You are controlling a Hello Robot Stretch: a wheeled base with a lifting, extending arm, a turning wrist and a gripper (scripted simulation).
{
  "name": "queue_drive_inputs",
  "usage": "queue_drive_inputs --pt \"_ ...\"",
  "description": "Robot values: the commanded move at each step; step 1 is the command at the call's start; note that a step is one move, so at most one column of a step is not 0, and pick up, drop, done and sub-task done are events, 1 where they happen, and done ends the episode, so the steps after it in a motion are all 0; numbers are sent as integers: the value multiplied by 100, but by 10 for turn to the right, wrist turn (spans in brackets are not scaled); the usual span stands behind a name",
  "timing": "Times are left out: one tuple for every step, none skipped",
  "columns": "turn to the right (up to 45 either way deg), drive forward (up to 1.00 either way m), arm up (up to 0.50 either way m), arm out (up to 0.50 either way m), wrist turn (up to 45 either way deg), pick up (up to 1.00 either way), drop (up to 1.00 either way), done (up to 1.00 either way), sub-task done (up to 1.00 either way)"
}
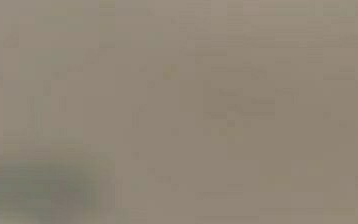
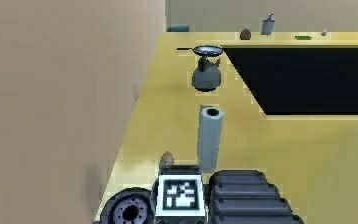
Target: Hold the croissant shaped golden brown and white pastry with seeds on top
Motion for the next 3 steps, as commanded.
queue_drive_inputs --pt "0 0 0 10 0 0 0 0 0" --pt "0 0 0 0 450 0 0 0 0" --pt "0 0 0 0 450 0 0 0 0"
